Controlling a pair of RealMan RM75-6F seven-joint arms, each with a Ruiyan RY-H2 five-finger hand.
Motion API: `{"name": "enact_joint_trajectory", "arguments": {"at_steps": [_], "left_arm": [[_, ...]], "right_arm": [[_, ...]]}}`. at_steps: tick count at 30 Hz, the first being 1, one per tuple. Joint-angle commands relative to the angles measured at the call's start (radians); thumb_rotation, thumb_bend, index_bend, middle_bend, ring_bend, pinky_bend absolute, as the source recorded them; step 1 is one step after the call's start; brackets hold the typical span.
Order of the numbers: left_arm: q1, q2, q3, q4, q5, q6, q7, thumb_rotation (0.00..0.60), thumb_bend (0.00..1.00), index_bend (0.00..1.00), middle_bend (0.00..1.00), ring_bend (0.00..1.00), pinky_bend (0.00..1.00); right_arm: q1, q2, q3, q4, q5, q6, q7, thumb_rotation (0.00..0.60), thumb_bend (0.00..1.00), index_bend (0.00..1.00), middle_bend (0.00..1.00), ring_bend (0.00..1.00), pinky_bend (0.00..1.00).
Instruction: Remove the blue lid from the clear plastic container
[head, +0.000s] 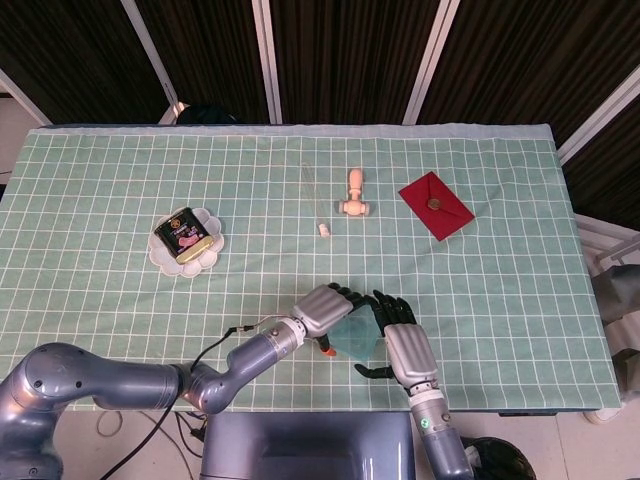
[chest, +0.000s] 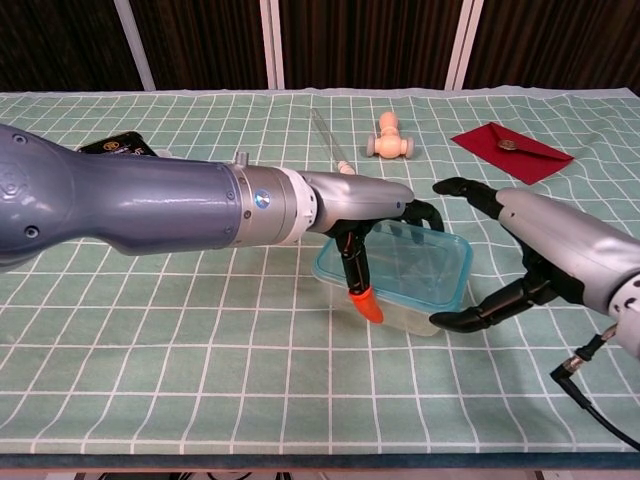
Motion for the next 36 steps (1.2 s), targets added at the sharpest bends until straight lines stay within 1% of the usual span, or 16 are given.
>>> {"name": "enact_joint_trajectory", "arguments": {"at_steps": [1,12,22,29,36], "left_arm": [[-0.004,-0.004,0.001,-0.003,-0.006,0.006,-0.001,0.6,0.02,0.21,0.23,0.25,0.35],[-0.012,0.011,0.015,-0.019,-0.018,0.017,0.001,0.6,0.02,0.21,0.23,0.25,0.35],[-0.02,0.026,0.026,-0.031,-0.026,0.009,-0.006,0.6,0.02,0.21,0.23,0.25,0.35],[-0.028,0.033,0.026,-0.034,-0.034,0.004,-0.012,0.6,0.02,0.21,0.23,0.25,0.35],[-0.029,0.03,0.019,-0.033,-0.052,0.027,-0.019,0.6,0.02,0.21,0.23,0.25,0.35]], "right_arm": [[0.002,-0.004,-0.001,0.004,0.007,0.003,-0.002,0.6,0.15,0.0,0.0,0.0,0.0],[0.007,-0.005,0.002,0.021,0.022,0.014,0.011,0.6,0.15,0.0,0.0,0.0,0.0],[0.01,-0.004,0.005,0.036,0.003,0.03,0.043,0.6,0.15,0.0,0.0,0.0,0.0],[0.005,0.003,-0.005,0.056,-0.017,0.041,0.064,0.6,0.15,0.0,0.0,0.0,0.0],[0.0,0.008,-0.016,0.054,-0.021,0.044,0.08,0.6,0.15,0.0,0.0,0.0,0.0]]}}
